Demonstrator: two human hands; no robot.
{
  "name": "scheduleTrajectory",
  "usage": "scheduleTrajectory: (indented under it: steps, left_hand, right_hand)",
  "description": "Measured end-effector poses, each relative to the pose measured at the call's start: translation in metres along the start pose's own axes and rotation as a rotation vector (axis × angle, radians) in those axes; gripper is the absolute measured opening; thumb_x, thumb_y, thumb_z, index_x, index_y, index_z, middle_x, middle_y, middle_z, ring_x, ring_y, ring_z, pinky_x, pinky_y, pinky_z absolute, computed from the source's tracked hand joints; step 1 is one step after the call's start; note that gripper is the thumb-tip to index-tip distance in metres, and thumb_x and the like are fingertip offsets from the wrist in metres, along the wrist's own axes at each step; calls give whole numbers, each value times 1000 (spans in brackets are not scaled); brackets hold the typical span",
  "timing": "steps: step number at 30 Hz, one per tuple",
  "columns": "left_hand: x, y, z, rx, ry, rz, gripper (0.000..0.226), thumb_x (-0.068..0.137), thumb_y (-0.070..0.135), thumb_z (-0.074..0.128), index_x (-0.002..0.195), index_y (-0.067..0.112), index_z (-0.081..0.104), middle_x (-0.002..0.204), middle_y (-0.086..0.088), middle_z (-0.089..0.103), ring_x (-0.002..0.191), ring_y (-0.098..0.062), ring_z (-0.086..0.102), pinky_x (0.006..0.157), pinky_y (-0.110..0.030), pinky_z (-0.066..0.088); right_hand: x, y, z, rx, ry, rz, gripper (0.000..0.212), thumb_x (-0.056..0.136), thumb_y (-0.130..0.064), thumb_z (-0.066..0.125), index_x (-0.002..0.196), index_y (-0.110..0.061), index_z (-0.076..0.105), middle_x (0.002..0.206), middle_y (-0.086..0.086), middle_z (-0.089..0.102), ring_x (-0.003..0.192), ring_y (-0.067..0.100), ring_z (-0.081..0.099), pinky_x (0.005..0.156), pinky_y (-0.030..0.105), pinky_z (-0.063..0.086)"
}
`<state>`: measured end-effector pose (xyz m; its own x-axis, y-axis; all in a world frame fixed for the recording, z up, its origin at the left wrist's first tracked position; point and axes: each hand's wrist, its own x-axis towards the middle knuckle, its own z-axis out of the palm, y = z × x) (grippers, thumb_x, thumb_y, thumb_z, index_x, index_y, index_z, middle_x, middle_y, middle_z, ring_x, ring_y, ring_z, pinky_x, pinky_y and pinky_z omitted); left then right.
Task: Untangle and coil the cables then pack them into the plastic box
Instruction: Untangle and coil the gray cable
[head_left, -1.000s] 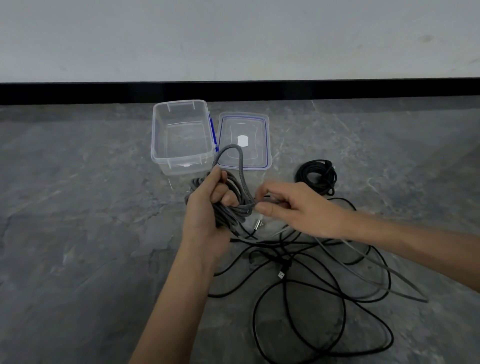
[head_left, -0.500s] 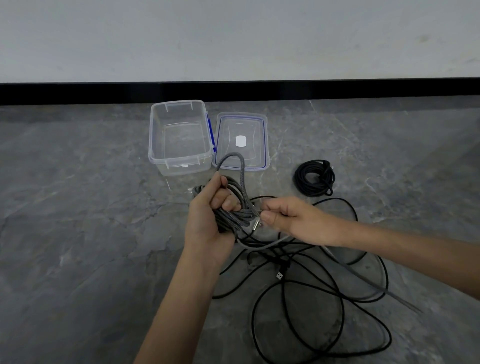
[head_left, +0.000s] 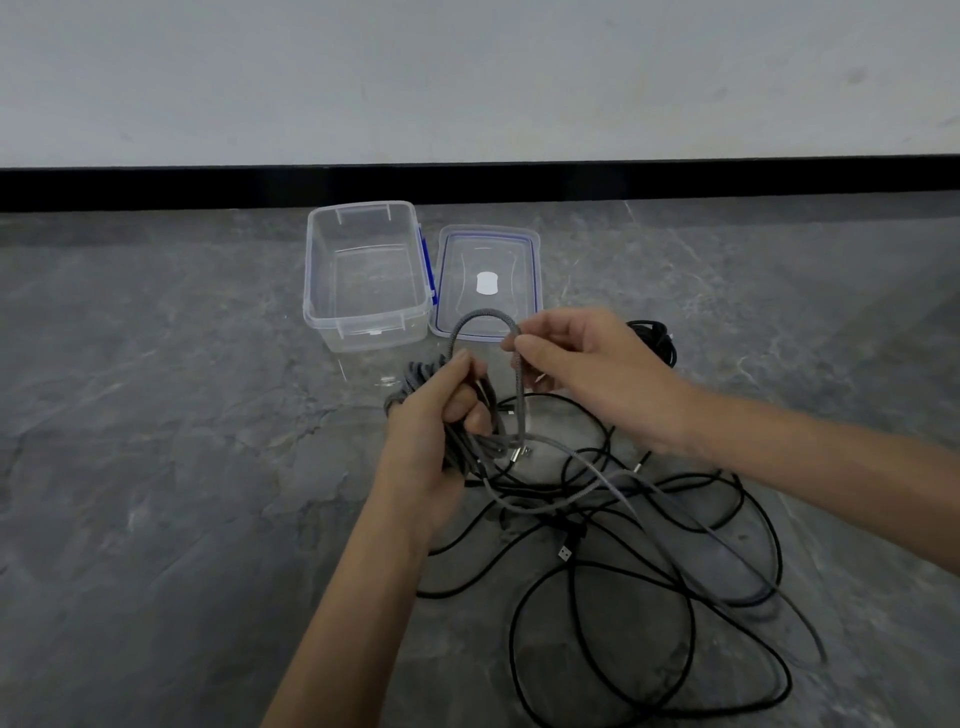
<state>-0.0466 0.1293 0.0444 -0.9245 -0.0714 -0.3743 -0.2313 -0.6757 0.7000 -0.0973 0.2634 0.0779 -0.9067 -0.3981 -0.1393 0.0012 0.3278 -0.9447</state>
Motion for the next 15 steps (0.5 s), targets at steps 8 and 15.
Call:
scheduleTrajectory:
  steps: [8, 15]
  left_hand:
    - [-10, -2, 11, -144, -294, -55, 20, 84, 21, 51, 69, 9, 60, 37, 12, 28, 32, -3, 30, 40, -15, 29]
    - [-10, -6, 5, -288, -244, -39, 28, 85, 21, 49, 63, 11, 63, 35, 12, 29, 31, -3, 30, 39, -14, 28]
  right_hand:
    - [12, 33, -1, -414, 113, -216, 22, 96, 4, 43, 97, -1, 64, 83, 4, 65, 72, 11, 58, 70, 19, 43]
    - [7, 41, 10, -180, -37, -79, 36, 97, 3, 42, 124, -9, 61, 116, 11, 68, 111, 23, 61, 97, 32, 47]
